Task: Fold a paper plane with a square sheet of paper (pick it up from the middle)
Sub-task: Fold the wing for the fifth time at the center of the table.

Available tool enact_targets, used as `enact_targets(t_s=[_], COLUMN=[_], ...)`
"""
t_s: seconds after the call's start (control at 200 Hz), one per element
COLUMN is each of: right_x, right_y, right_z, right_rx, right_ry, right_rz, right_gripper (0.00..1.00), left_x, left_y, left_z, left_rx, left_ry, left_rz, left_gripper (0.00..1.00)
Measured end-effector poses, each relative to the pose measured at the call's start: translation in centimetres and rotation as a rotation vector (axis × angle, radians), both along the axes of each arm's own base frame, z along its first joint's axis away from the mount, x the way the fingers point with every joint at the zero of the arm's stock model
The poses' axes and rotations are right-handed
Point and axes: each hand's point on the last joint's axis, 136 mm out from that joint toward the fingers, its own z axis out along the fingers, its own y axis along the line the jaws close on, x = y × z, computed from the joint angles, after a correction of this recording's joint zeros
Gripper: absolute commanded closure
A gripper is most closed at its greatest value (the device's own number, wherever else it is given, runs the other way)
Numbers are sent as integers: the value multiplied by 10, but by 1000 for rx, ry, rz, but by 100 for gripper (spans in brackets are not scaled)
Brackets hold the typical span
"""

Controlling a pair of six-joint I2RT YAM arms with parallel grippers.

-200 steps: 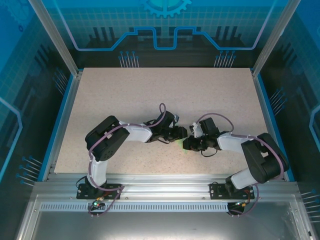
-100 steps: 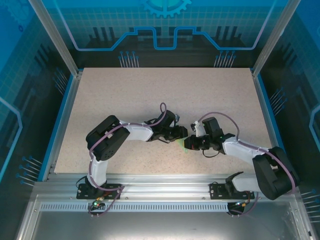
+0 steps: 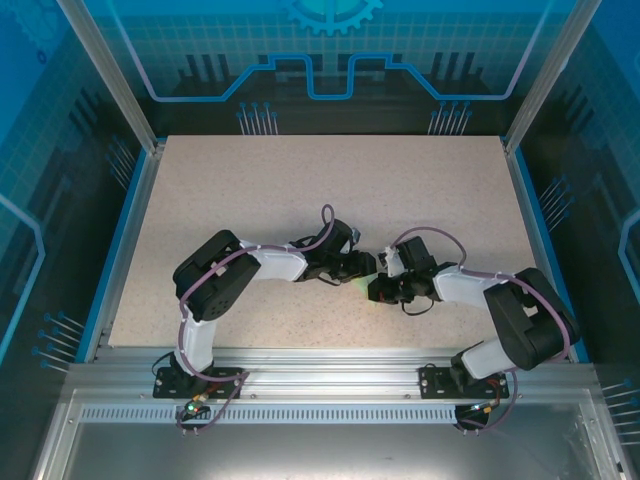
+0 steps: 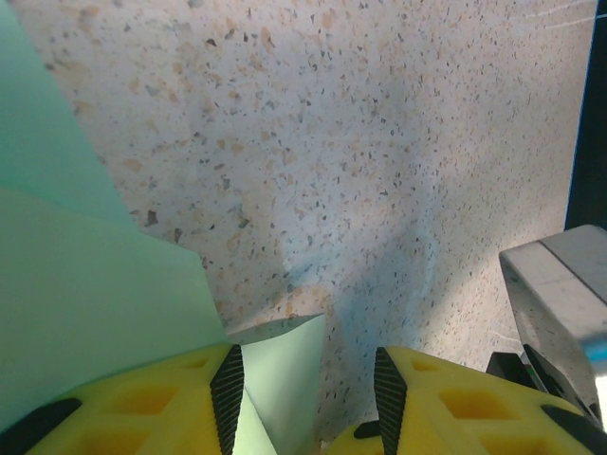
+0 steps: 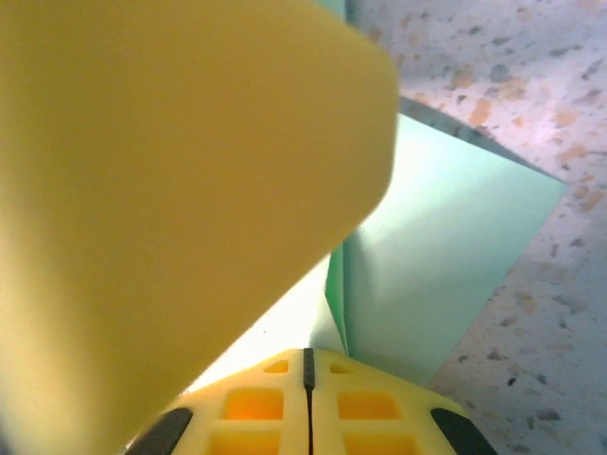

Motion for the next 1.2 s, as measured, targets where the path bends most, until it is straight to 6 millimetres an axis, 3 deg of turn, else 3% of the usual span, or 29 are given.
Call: enact_targets(t_s=[0.67, 0.81, 0.975, 1.085, 1.2], right_x=[-10, -12, -15, -14, -13], right_y=[-17, -18, -7, 1, -5], right_z=[2, 13, 26, 19, 1], right_rx=[-48, -42, 16, 10, -21], right_ry=[53, 31, 19, 54, 100], right_rz=[-52, -51, -12, 12, -10], right_gripper=[92, 91, 90, 91, 92], left_x=[1, 2, 2, 2, 3], left_y=[1, 1, 2, 2, 2], left_z=[-1, -1, -1, -1, 0], left_rx=[-1, -2, 0, 0, 1], left_ry=[3, 3, 4, 5, 5], left_rz=[-1, -2, 0, 1, 1], left_gripper=[55, 55, 55, 55, 55])
